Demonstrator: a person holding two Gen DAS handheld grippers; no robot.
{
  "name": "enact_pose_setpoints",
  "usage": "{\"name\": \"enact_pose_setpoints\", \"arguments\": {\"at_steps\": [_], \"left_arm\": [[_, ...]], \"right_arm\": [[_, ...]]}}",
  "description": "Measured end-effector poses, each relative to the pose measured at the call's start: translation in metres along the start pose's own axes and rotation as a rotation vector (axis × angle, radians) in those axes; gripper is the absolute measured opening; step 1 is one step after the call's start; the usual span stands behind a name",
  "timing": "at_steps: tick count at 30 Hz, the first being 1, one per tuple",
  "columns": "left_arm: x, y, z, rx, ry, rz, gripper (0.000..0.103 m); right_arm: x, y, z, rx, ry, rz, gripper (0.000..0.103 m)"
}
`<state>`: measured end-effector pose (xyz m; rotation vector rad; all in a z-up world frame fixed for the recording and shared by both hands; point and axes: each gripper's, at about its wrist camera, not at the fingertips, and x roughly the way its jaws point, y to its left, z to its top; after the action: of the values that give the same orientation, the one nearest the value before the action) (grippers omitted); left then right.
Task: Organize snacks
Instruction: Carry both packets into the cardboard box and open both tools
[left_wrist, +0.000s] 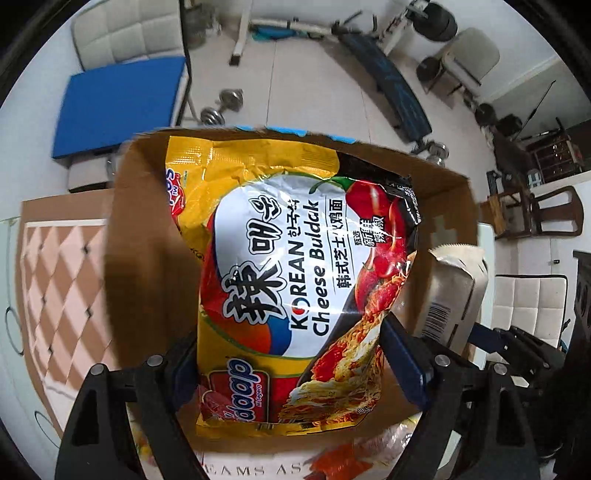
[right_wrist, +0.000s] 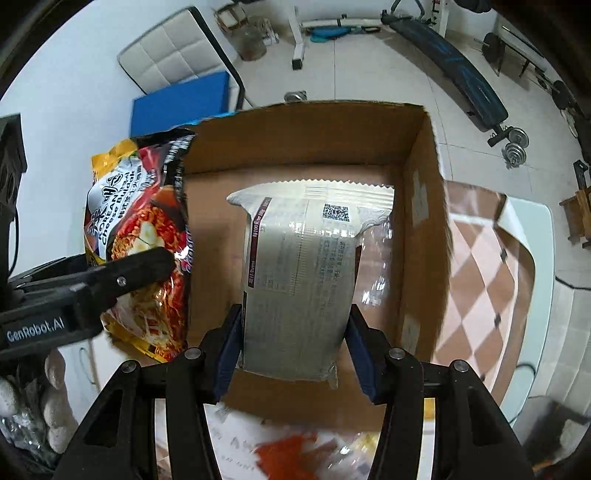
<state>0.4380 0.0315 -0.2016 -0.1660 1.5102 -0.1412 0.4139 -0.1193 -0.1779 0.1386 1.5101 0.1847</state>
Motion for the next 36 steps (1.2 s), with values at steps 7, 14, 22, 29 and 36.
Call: {"name": "enact_pose_setpoints", "arguments": {"at_steps": [7, 14, 22, 29, 36], "left_arm": [[0.049, -0.008, 0.015, -0.020, 0.085, -0.008, 0.086], [0.070, -0.019, 0.019, -0.022, 0.120, 0.014, 0.086], [0.076, -0.025, 0.031, -0.045, 0.160, 0.038, 0.087], [0.055, -0.035, 0.022, -0.067, 0.109, 0.039, 0.090], [0.007, -0.048, -0.006, -0.051, 0.016, 0.063, 0.090]], "right_arm": [[0.058, -0.005, 0.040, -0.056, 0.067, -0.047, 0.056], [0.085, -0.009, 0.056, -0.075, 0.101, -0.082, 0.056], [0.091, 0.004, 0.063, -0.080, 0.158, -0.082, 0.075], [0.082, 0.018, 0.056, -0.086, 0.187, -0.085, 0.086], [0.054, 0.026, 0.035, -0.063, 0.128, -0.131, 0.095]]}}
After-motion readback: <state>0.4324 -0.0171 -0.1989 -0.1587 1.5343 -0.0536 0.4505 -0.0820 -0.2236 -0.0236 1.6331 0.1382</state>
